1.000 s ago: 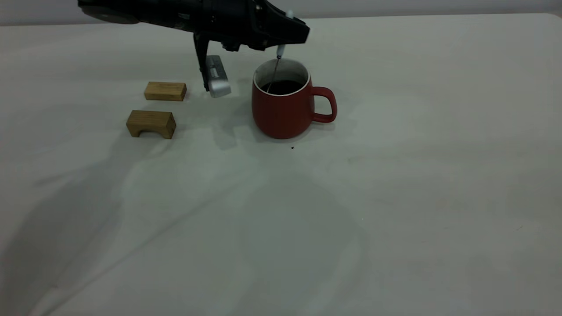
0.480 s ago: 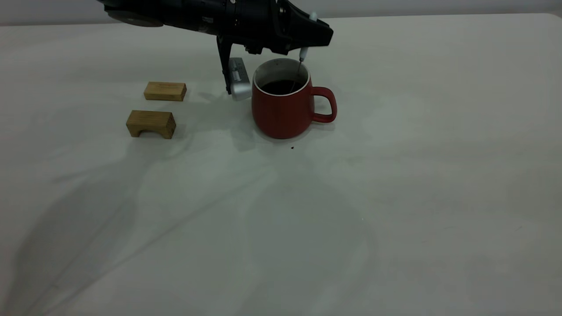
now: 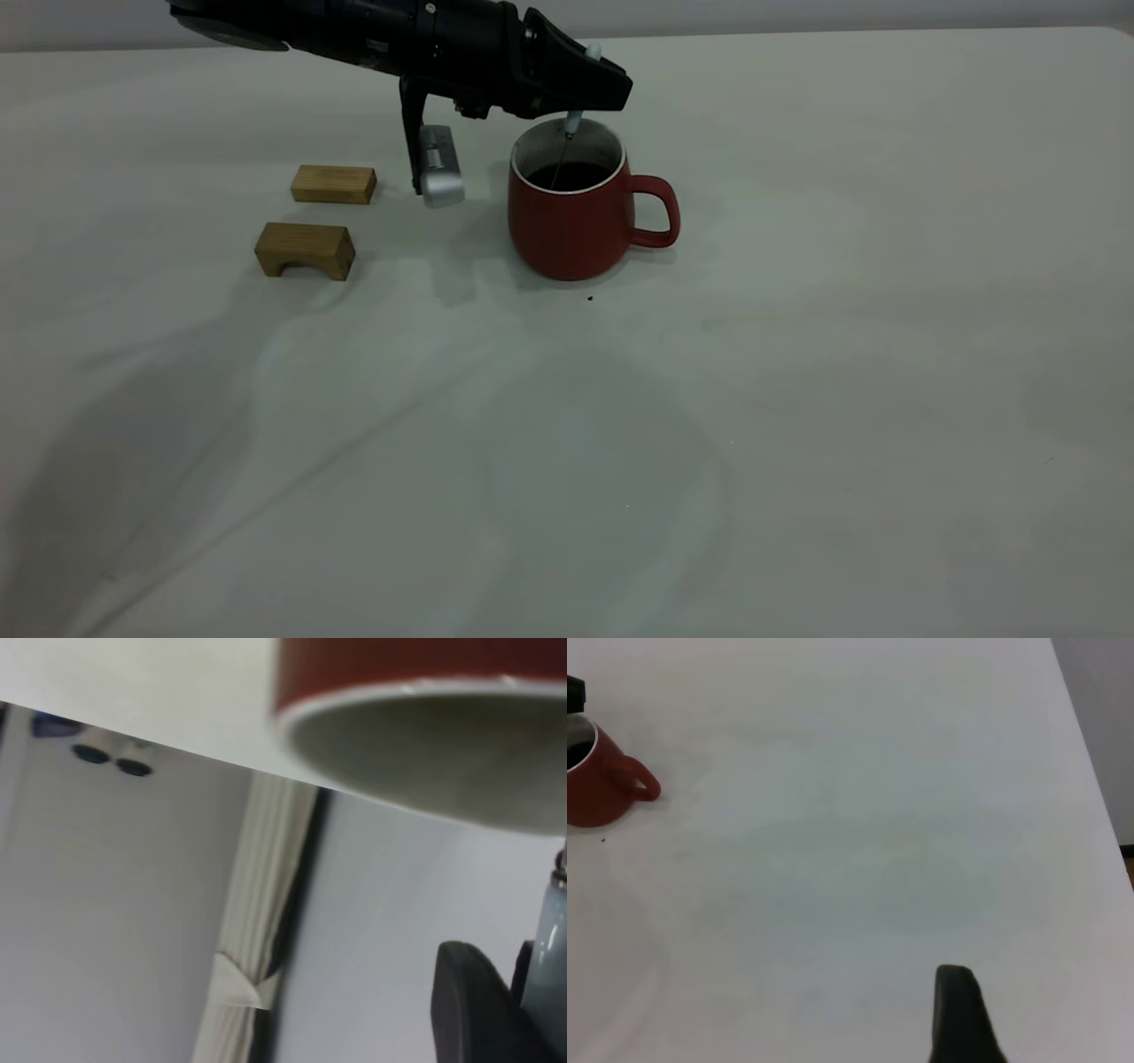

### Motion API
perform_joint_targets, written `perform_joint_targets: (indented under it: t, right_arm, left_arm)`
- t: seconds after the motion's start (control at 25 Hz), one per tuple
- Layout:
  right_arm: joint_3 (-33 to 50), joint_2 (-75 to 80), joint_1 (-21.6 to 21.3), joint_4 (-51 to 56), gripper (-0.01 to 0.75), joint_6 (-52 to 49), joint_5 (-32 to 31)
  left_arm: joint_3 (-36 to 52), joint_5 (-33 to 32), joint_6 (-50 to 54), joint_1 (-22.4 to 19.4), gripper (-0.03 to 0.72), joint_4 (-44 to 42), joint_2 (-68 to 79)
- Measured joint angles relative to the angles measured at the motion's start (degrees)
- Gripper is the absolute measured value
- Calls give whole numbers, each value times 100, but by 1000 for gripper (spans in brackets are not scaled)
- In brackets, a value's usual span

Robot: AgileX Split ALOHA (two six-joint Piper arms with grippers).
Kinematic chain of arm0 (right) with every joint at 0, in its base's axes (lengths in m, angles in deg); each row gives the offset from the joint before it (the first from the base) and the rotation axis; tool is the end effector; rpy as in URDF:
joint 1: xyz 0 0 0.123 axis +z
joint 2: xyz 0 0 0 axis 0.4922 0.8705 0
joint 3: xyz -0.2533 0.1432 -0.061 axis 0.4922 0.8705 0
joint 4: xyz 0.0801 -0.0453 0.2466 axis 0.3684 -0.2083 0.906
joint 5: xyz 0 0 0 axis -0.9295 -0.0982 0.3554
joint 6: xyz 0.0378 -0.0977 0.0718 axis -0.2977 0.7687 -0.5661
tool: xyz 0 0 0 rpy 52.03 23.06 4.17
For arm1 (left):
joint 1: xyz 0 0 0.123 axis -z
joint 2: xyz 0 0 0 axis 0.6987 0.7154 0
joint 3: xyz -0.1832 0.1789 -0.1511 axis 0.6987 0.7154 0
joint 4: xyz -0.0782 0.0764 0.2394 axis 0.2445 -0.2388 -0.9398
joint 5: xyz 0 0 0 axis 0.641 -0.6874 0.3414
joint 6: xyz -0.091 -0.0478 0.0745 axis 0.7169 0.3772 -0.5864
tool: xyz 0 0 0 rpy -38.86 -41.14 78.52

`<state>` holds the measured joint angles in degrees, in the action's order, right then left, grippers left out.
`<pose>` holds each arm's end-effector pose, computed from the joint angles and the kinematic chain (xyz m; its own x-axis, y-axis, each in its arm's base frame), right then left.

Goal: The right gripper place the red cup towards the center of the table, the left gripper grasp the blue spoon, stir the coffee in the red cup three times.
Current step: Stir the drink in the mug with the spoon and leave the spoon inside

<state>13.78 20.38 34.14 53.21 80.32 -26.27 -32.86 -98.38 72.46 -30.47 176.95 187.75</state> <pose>0.0263 -0.0057 0.2487 -0.5565 0.0452 -0.8296 0.0203 0.9990 0.0408 0.4962 -0.2194 0.0071 0.2815 -0.4052 0.8698 -0.9182 -0.3771 0.1215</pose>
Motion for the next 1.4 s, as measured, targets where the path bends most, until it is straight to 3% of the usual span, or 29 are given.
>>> perform_joint_targets:
  t: [0.36, 0.56, 0.88, 1.08, 1.4]
  right_arm:
    - [0, 0, 0, 0, 510, 0, 0]
    - [0, 0, 0, 0, 510, 0, 0]
    - [0, 0, 0, 0, 510, 0, 0]
    - [0, 0, 0, 0, 510, 0, 0]
    - [0, 0, 0, 0, 510, 0, 0]
  left_arm:
    - [-1, 240, -302, 292, 138, 409, 0]
    - [-1, -31, -313, 328, 138, 325, 0]
    - [-1, -443, -287, -90, 138, -271, -5]
    - [-1, -280, -293, -237, 138, -49, -5]
    - [-1, 140, -332, 197, 138, 447, -10]
